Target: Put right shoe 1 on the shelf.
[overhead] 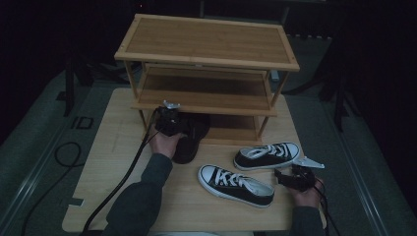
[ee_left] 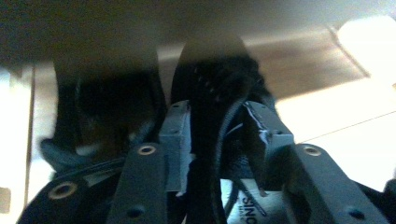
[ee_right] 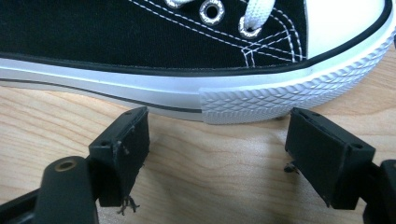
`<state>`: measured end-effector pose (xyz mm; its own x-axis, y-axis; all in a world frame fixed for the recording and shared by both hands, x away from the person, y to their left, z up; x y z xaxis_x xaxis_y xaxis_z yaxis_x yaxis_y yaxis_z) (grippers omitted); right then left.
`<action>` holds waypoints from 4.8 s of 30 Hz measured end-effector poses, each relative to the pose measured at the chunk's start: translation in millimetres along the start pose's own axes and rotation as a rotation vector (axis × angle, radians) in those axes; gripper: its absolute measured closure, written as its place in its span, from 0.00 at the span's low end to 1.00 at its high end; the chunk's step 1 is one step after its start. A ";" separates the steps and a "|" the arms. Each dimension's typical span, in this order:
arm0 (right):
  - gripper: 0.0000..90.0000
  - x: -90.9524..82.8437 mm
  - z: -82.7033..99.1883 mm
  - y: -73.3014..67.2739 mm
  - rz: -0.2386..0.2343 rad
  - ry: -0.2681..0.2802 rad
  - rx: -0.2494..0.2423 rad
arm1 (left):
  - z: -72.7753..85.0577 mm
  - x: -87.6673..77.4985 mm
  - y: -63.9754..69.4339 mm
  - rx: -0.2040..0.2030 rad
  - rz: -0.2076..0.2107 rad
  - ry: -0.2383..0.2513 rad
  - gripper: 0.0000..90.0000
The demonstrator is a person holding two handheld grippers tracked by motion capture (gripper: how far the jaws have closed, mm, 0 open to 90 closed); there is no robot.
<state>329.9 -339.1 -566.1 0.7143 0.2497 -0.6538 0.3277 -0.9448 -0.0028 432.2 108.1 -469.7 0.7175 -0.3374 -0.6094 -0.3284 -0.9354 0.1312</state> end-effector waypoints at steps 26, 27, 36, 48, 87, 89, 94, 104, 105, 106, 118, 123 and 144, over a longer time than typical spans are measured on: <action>0.24 0.0 0.0 0.0 0.000 0.000 -0.001 | 30.7 -89.1 -21.8 0.106 0.162 0.033 1.00; 0.24 0.1 0.0 0.1 0.001 0.001 -0.003 | 34.5 -88.9 -22.3 0.105 0.163 0.026 1.00; 0.24 0.0 0.0 -0.1 0.000 0.000 0.000 | 74.3 -82.1 -14.6 0.152 0.155 -0.047 1.00; 0.24 0.0 0.0 -0.1 0.000 0.000 0.000 | 106.1 -51.4 1.1 0.188 0.167 -0.160 0.99; 0.24 0.0 0.0 -0.1 0.001 0.000 0.000 | 78.8 12.6 48.7 0.182 0.190 -0.119 1.00; 0.24 0.0 0.0 -0.1 0.001 0.000 0.000 | 77.9 15.6 46.1 0.155 0.182 -0.107 1.00; 0.24 0.0 0.0 0.0 0.000 0.000 -0.001 | 74.1 20.4 38.1 0.134 0.147 -0.104 1.00; 0.24 0.1 0.0 -0.1 0.001 0.000 0.000 | 69.9 28.3 30.3 0.097 0.122 -0.089 1.00; 0.24 0.1 0.0 -0.1 0.001 0.000 0.000 | 69.6 28.7 29.6 0.094 0.119 -0.089 1.00; 0.24 0.1 0.0 -0.1 0.001 0.000 -0.001 | 69.3 29.1 28.9 0.091 0.115 -0.087 1.00; 0.24 0.0 0.0 -0.1 0.000 0.000 0.000 | 59.3 8.6 17.9 0.141 0.064 -0.034 0.95; 0.24 0.0 0.0 -0.1 0.000 0.000 0.000 | 47.3 -15.1 4.2 0.175 -0.007 0.010 0.98; 0.24 0.0 0.0 -0.1 0.000 0.000 0.000 | 53.2 -10.4 -67.7 0.061 -0.175 -0.023 1.00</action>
<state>329.9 -339.0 -566.1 0.7143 0.2493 -0.6540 0.3277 -0.9448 -0.0023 414.3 180.5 -513.8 0.7527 -0.1668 -0.6368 -0.2372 -0.9711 -0.0260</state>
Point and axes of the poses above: each handheld gripper's, and its own axes: x roughly forward along the jaws, z roughly out of its underside, y roughly to its right, the point moved 1 cm from there along x, roughly forward along the jaws, and after that the axes turned 2 degrees about y, right-handed, at the moved point
